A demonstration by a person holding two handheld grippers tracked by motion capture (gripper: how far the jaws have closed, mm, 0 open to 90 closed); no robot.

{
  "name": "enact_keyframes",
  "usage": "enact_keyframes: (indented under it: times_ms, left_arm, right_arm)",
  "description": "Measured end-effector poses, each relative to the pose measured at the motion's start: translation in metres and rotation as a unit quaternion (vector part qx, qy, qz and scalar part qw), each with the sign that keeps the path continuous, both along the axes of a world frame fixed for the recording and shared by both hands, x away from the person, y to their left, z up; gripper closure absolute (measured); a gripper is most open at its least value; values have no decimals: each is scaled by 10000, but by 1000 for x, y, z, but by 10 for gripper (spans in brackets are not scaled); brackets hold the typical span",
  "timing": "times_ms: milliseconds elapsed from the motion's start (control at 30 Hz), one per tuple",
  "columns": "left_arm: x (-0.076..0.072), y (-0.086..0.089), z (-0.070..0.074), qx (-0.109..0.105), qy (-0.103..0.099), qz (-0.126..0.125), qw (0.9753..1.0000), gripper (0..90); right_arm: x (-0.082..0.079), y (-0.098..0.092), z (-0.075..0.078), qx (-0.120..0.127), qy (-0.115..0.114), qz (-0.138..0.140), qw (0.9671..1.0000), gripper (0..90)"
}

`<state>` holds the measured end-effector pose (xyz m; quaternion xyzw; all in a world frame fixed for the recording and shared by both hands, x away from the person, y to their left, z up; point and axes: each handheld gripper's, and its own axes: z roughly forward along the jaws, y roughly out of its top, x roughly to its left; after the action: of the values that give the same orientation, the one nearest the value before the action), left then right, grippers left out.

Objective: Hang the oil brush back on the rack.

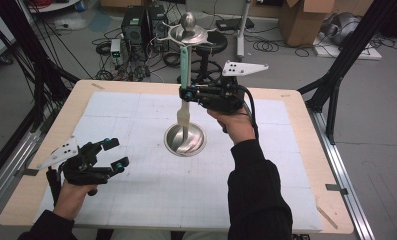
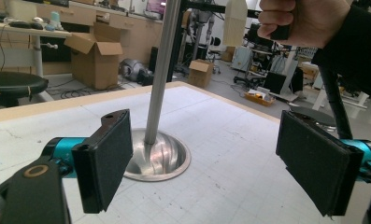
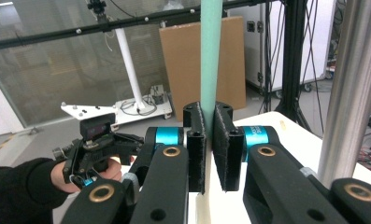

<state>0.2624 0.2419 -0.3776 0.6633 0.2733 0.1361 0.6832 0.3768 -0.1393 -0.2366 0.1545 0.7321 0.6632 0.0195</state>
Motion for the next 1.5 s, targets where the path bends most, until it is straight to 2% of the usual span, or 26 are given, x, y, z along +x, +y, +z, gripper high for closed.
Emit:
enact_keyframes:
  times_ms: [167,267,300,333,367,433,500,600,633,667,700,767,833,900,933,1033,1133,1167,1233,1267,1300,1333,1367,1500]
  left_arm:
    - [0,1,0,-26,6,11,10000,191]
    - [1,1,0,-30,16,25,10000,190]
    - [1,2,-1,-14,20,20,10000,190]
    - [1,1,-1,-60,32,14,10000,190]
    - [1,1,-1,-60,32,14,10000,190]
    - [1,2,-1,-31,11,32,10000,189]
    - [1,3,-1,-56,31,64,10000,184]
    - [2,3,-2,-22,60,70,10000,173]
    - [3,3,-2,12,54,62,10000,162]
    - [3,3,-3,36,60,61,10000,162]
    - [3,4,-3,55,58,82,9999,160]
    - [4,5,-4,86,34,124,9999,160]
    - [4,5,-5,130,35,142,9998,161]
    - [5,6,-5,100,53,173,9998,161]
    - [5,6,-5,94,60,189,9998,161]
    - [5,6,-6,111,75,188,9997,161]
    - [5,6,-7,116,58,210,9997,161]
    - [5,7,-7,111,61,224,9997,162]
    - [6,9,-8,102,41,293,9995,162]
    - [6,9,-8,102,41,293,9995,162]
    - [6,11,-8,117,30,297,9995,162]
    - [6,11,-8,117,30,297,9995,162]
    - [6,12,-9,112,38,312,9994,162]
    - [8,15,-10,19,64,400,9992,162]
  right_arm:
    - [4,-1,-3,-89,65,-97,9999,844]
    - [2,-1,-2,-139,-8,-156,9998,820]
    - [1,-1,-2,-154,-37,-224,9996,698]
    - [-2,-3,-3,-205,26,-495,9986,458]
    - [-2,-3,-3,-205,26,-495,9986,458]
    - [-8,-7,-9,-361,5,-751,9965,376]
    - [-16,-12,-19,-562,-152,-1105,9922,268]
    - [-32,-24,-36,-814,-282,-1466,9854,205]
    - [-45,-33,-47,-1021,-441,-1831,9768,173]
    - [-45,-33,-47,-1021,-441,-1831,9768,173]
    - [-53,-38,-53,-1123,-485,-1966,9728,172]
    - [-67,-49,-67,-1175,-537,-2173,9675,166]
    - [-80,-63,-82,-1206,-509,-2281,9648,165]
    - [-93,-77,-96,-1242,-482,-2444,9605,165]
    - [-99,-84,-103,-1233,-446,-2482,9598,165]
    - [-117,-105,-123,-1026,-434,-2738,9553,164]
    - [-130,-119,-139,-934,-367,-2981,9492,164]
    - [-136,-127,-146,-1036,-349,-3067,9455,163]
    - [-139,-131,-146,-1193,-401,-3102,9423,163]
    - [-139,-131,-146,-1193,-401,-3102,9423,163]
    - [-145,-134,-145,-1197,-435,-3211,9384,163]
    - [-145,-134,-145,-1197,-435,-3211,9384,163]
    - [-148,-137,-146,-1188,-464,-3264,9366,163]
    - [-150,-142,-147,-1102,-352,-3311,9365,163]
